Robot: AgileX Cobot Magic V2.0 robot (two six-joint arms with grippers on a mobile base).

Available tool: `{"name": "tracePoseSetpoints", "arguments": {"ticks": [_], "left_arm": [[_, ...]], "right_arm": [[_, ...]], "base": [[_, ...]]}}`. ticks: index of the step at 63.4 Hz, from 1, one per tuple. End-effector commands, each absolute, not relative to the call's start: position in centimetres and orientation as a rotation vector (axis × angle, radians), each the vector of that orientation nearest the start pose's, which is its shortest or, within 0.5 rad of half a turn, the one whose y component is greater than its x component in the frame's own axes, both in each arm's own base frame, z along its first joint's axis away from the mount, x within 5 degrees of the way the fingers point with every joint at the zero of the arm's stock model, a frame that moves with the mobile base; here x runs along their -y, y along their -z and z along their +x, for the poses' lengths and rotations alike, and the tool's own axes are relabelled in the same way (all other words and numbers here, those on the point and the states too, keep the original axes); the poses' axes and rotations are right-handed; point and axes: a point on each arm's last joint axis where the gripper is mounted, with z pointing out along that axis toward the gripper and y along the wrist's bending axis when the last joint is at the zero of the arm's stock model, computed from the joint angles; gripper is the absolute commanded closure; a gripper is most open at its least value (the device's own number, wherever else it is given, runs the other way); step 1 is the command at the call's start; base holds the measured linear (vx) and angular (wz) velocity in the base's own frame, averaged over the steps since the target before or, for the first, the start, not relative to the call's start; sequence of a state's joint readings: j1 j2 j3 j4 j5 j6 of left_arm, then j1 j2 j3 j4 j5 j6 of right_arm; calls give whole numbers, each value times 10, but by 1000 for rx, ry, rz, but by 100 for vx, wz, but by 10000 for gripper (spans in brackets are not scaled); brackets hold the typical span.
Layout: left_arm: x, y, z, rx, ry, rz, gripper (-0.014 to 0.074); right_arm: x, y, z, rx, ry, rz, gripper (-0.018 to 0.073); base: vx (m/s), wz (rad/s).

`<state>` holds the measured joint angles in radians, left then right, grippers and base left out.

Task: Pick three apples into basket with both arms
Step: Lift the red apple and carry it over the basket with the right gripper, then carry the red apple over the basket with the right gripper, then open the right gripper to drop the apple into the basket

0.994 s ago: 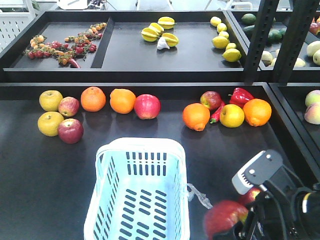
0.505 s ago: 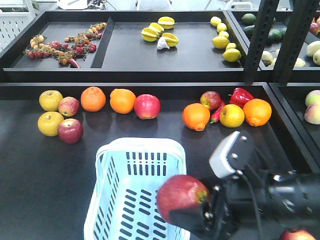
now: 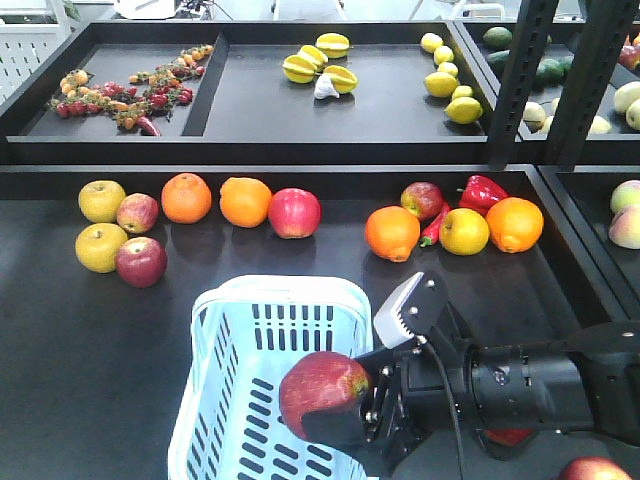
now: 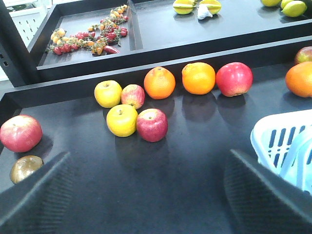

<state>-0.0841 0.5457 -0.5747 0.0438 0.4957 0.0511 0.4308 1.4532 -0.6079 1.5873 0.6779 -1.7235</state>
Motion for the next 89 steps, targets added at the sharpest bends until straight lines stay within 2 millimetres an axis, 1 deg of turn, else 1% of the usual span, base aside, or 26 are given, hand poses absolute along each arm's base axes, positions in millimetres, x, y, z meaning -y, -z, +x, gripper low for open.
{"name": "tracePoseSetpoints", "arguments": {"ticks": [1, 9, 15, 27, 34, 41, 47, 60, 66, 73, 74, 76, 83, 89], "left_arm": [[7, -333, 112, -1859, -20, 144, 4], [7, -333, 112, -1859, -20, 144, 4], [7, -333, 112, -1859, -20, 144, 4], [7, -333, 112, -1859, -20, 144, 4], [7, -333, 112, -1859, -20, 144, 4], [7, -333, 112, -1859, -20, 144, 4], [7, -333, 112, -1859, -20, 144, 4], [7, -333, 112, -1859, -20, 144, 4], [7, -333, 112, -1859, -20, 144, 4], [7, -333, 112, -1859, -20, 144, 4], [7, -333, 112, -1859, -20, 144, 4], [7, -333, 112, -1859, -20, 144, 4], [7, -333, 112, -1859, -20, 144, 4], [7, -333, 112, -1859, -20, 144, 4]], "right_arm": [[-162, -218, 210, -2004, -994, -939, 31], [-163, -218, 210, -2005, -997, -930, -83], [-162, -218, 211, -2007, -996, -917, -126], [-162, -218, 211, -2017, -997, -897, -123], [-161, -221, 210, -2045, -1013, -856, -109], [-155, -223, 208, -2118, -949, -817, -92], [-147, -226, 203, -2187, -861, -818, -80], [-129, -235, 192, -2320, -691, -731, -58], [-119, -236, 192, -2362, -567, -691, -53], [-110, -231, 196, -2409, -428, -654, -50], [-108, -231, 197, -2422, -419, -627, -50], [-104, -230, 198, -2437, -385, -608, -50], [-82, -227, 205, -2507, -294, -460, -47], [-59, -226, 211, -2545, -215, -352, -45]], "base": [[0, 0], [0, 0], [0, 0], [0, 0], [0, 0], [0, 0], [0, 0], [0, 0], [0, 0], [0, 0], [0, 0], [0, 0], [0, 0], [0, 0]]}}
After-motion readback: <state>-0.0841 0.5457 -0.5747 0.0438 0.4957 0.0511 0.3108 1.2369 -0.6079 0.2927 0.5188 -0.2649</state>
